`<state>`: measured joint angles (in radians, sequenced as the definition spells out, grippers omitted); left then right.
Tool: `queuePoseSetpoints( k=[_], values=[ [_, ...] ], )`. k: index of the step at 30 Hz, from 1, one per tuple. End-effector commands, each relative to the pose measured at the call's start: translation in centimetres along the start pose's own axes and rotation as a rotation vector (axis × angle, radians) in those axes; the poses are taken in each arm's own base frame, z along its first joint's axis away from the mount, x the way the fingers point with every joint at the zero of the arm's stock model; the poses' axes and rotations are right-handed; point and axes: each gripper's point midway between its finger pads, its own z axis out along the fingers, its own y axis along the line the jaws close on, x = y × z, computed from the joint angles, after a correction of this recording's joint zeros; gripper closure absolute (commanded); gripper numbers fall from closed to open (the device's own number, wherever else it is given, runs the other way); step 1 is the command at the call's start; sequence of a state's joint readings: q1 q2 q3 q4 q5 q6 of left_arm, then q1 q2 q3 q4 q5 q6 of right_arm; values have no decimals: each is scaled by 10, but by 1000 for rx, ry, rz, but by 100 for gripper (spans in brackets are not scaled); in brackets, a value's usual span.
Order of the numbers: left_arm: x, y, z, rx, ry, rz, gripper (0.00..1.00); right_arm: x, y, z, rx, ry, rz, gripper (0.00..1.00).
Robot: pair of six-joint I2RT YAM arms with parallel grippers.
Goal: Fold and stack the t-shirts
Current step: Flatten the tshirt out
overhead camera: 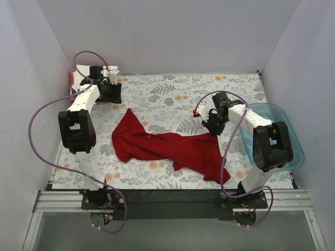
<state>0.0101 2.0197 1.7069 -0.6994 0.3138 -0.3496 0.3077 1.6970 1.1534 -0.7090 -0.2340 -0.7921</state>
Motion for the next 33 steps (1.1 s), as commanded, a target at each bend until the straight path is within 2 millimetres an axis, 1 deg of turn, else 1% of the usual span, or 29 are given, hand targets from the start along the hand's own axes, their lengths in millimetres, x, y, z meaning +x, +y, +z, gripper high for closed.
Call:
queuePoseSetpoints(
  k=[1, 2, 3, 4, 5, 7, 8, 9, 10, 11, 12, 13, 14, 15, 16, 17, 19, 21, 22, 26, 27, 30, 33],
  values=[
    [11, 2, -54, 46, -45, -116, 55, -7, -4, -9, 15, -12, -12, 99],
    [21, -1, -59, 32, -50, -103, 56, -6, -4, -9, 15, -10, -13, 99],
    [28, -4, -60, 43, -48, -96, 56, -4, -2, -8, 10, -4, -12, 99],
    [38, -10, -58, 65, -33, -72, 56, -2, -3, -7, 10, -1, -12, 99],
    [41, -14, -57, 88, -31, -72, 57, -2, -2, -7, 8, 0, -13, 99],
    [42, -21, -50, 135, -28, -88, 63, -2, -2, -6, 6, 0, -12, 99],
    [42, -22, -43, 157, -21, -97, 67, -2, -2, -5, 5, 1, -7, 99],
    [42, -20, -38, 158, -18, -100, 67, -3, -4, -7, 10, -3, -7, 99],
    [40, -22, -35, 170, -22, -102, 70, -4, -4, -7, 12, -5, -7, 99],
    [40, -21, -26, 179, -17, -112, 72, -6, -5, -8, 15, -8, -8, 99],
    [34, -23, -22, 184, -25, -102, 74, -6, -7, -9, 19, -9, -6, 99],
    [33, -22, -17, 183, -20, -99, 76, -7, -8, -9, 21, -10, -5, 99],
    [40, -20, -5, 176, 10, -107, 79, -8, -9, -10, 25, -12, -5, 99],
    [35, -19, -2, 176, 6, -100, 80, -9, -10, -10, 27, -12, -5, 99],
    [34, -21, 3, 181, 12, -91, 80, -9, -11, -10, 27, -11, -2, 99],
    [38, -18, 10, 174, 26, -94, 80, -9, -12, -9, 27, -9, -2, 99],
    [37, -20, 18, 168, 25, -73, 80, -9, -12, -10, 29, -11, -1, 99],
    [42, -18, 28, 143, 47, -55, 78, -9, -12, -10, 27, -11, 1, 99],
    [44, -21, 32, 144, 54, -48, 77, -9, -12, -11, 27, -11, 1, 99],
    [51, -15, 44, 117, 67, -28, 69, -8, -12, -11, 24, -7, 4, 99],
    [50, -27, 49, 124, 75, 1, 66, -7, -12, -11, 22, -3, 7, 99],
    [50, -31, 56, 111, 76, 30, 61, -5, -12, -9, 15, 3, 11, 99],
    [43, -31, 59, 79, 63, 54, 56, -4, -10, -8, 7, 5, 15, 99]
  ],
)
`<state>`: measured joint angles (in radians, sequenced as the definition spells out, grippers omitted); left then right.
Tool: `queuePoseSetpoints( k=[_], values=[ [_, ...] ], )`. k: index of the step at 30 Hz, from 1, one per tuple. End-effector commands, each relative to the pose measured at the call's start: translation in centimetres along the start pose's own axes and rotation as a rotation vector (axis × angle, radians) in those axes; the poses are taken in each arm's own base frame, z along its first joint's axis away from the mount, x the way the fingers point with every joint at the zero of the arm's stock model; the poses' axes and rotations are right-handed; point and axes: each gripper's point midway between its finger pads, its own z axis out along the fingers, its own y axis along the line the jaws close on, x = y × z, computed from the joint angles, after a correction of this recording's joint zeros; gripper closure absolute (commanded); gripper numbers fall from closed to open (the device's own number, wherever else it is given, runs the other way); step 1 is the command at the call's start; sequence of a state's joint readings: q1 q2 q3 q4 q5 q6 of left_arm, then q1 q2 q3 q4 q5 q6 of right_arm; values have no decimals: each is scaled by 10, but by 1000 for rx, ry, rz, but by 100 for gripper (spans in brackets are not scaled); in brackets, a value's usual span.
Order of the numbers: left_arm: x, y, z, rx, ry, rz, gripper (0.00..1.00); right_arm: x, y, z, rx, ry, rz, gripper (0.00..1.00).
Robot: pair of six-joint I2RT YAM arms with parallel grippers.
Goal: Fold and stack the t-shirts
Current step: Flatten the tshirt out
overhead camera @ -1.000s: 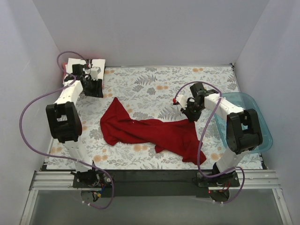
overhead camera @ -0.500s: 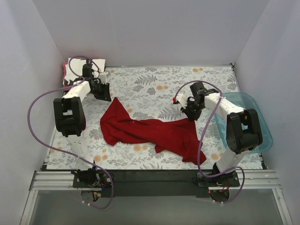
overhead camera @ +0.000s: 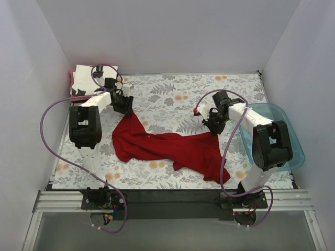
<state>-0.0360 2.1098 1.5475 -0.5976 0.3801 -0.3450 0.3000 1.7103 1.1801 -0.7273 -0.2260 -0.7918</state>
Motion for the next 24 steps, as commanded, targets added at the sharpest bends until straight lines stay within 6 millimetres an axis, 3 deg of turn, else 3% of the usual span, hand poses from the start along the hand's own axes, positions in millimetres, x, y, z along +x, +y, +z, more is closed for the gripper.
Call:
queuePoseSetpoints(
  k=[1, 9, 15, 24],
  values=[
    [-23, 3, -1, -54, -54, 70, 56, -3, -5, -5, 0, -2, 6, 99],
    [-32, 9, 12, -79, -49, 71, 55, 0, -4, -2, -10, 6, 9, 99],
    [-42, 1, 9, -36, -82, 74, 54, 3, -3, 0, -19, 11, 8, 99],
    [-19, -4, 28, 2, -16, 58, 55, 5, -5, 0, -18, 13, 14, 99]
  ],
)
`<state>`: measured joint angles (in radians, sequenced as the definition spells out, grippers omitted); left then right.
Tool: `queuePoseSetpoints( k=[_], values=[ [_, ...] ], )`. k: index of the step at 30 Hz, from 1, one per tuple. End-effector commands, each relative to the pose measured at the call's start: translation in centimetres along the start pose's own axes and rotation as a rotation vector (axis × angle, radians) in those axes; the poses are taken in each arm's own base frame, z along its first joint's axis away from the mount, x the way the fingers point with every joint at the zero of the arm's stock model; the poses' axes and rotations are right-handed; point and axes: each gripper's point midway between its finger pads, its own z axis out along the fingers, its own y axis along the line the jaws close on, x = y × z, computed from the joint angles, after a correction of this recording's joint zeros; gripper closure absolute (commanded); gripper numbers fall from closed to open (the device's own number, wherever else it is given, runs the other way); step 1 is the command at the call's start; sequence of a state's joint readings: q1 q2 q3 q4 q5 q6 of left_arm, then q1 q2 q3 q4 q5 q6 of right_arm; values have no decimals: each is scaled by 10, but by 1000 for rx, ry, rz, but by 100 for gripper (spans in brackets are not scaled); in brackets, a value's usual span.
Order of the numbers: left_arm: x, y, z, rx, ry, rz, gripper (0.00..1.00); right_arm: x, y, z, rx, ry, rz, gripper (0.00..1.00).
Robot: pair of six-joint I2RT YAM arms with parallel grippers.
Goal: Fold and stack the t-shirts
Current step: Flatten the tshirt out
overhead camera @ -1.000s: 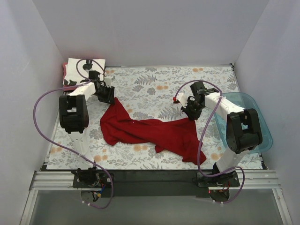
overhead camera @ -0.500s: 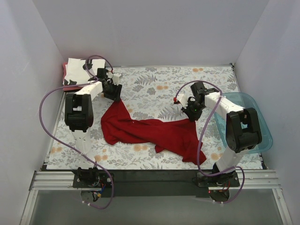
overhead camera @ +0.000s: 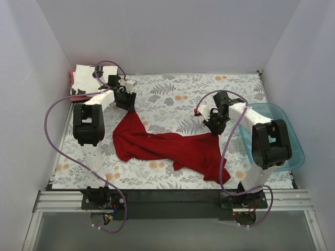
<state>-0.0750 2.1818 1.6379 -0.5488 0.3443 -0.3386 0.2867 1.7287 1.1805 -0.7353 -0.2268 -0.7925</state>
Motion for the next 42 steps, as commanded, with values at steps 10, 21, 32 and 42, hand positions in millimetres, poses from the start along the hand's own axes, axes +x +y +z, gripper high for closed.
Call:
queuePoseSetpoints(
  k=[10, 21, 32, 42],
  values=[
    [29, -13, 25, 31, 81, 9, 74, -5, -6, -4, -3, -13, 3, 99],
    [-12, -10, -28, 69, -48, -77, 100, -23, -17, -29, 65, -75, 3, 99],
    [-124, 36, -240, -129, -521, -129, 100, -104, -62, -166, 408, -379, 1, 99],
    [-152, 9, -496, -462, -1071, -92, 100, -146, -44, -390, 937, -810, -72, 99]
  ],
)
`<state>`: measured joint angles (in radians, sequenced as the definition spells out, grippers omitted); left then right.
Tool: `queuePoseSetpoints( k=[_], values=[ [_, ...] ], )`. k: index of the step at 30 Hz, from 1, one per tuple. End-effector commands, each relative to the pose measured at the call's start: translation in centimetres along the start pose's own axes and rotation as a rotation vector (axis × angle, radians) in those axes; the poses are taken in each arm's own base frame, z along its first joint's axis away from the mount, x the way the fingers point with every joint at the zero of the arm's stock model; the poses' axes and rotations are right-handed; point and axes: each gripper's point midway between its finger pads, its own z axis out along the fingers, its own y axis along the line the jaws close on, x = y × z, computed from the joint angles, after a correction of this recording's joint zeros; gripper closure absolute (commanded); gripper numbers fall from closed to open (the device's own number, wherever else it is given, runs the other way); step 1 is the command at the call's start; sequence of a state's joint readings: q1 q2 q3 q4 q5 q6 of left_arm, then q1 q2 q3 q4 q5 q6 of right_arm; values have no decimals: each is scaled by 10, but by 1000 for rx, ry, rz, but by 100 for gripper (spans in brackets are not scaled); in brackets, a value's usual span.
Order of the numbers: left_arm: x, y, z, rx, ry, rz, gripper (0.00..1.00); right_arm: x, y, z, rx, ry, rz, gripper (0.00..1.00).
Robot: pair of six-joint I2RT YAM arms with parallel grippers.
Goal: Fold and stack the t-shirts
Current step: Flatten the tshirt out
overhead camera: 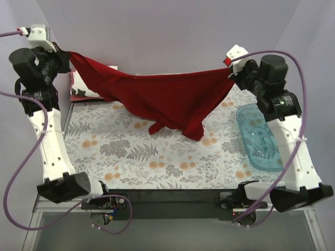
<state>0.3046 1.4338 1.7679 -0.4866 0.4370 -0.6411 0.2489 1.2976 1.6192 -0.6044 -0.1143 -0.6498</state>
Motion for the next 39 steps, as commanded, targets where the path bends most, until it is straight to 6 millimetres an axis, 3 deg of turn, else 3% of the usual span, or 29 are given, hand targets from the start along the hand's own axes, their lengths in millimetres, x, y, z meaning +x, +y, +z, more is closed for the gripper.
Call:
queuePoseSetpoints(
  k=[1, 3, 4, 7, 12, 15, 19, 22, 23, 26, 29, 30, 32, 34, 35, 36, 38, 39],
  values=[
    [-88, -15, -60, -72, -271, 51, 100, -67, -56, -66, 263, -216, -12, 99],
    [-115, -20, -93, -125, -370, 74, 100, -85, -64, -89, 316, -283, -21, 99],
    [-125, -23, -102, -136, -412, 83, 100, -100, -71, -111, 364, -350, -28, 99],
    [-146, -30, -133, -171, -493, 106, 100, -124, -76, -146, 408, -443, -50, 99],
    [-178, -35, -173, -238, -587, 153, 100, -143, -86, -179, 467, -497, -85, 99],
    [-176, -30, -169, -257, -569, 149, 100, -143, -86, -181, 470, -498, -101, 99],
    [-169, -17, -145, -264, -533, 120, 100, -140, -91, -163, 477, -477, -118, 99],
    [-180, -15, -137, -252, -548, 101, 100, -150, -101, -158, 498, -494, -107, 99],
    [-195, -21, -146, -245, -586, 108, 100, -153, -103, -159, 504, -503, -102, 99],
    [-215, -25, -157, -244, -638, 108, 100, -170, -111, -175, 529, -556, -85, 99],
    [-239, -39, -192, -252, -723, 131, 100, -184, -113, -201, 563, -626, -85, 99],
    [-243, -43, -201, -251, -745, 139, 100, -188, -112, -219, 583, -658, -89, 99],
    [-249, -47, -219, -273, -778, 153, 100, -192, -109, -235, 601, -699, -95, 99],
    [-254, -55, -251, -304, -834, 168, 100, -197, -103, -265, 624, -756, -111, 99],
    [-258, -66, -280, -316, -882, 200, 100, -198, -101, -275, 640, -778, -119, 99],
    [-262, -72, -294, -322, -920, 217, 100, -200, -96, -294, 656, -809, -129, 99],
    [-260, -78, -317, -347, -959, 234, 100, -200, -91, -311, 675, -841, -139, 99],
    [-262, -86, -342, -363, -1003, 258, 100, -200, -86, -332, 697, -873, -147, 99]
  ],
)
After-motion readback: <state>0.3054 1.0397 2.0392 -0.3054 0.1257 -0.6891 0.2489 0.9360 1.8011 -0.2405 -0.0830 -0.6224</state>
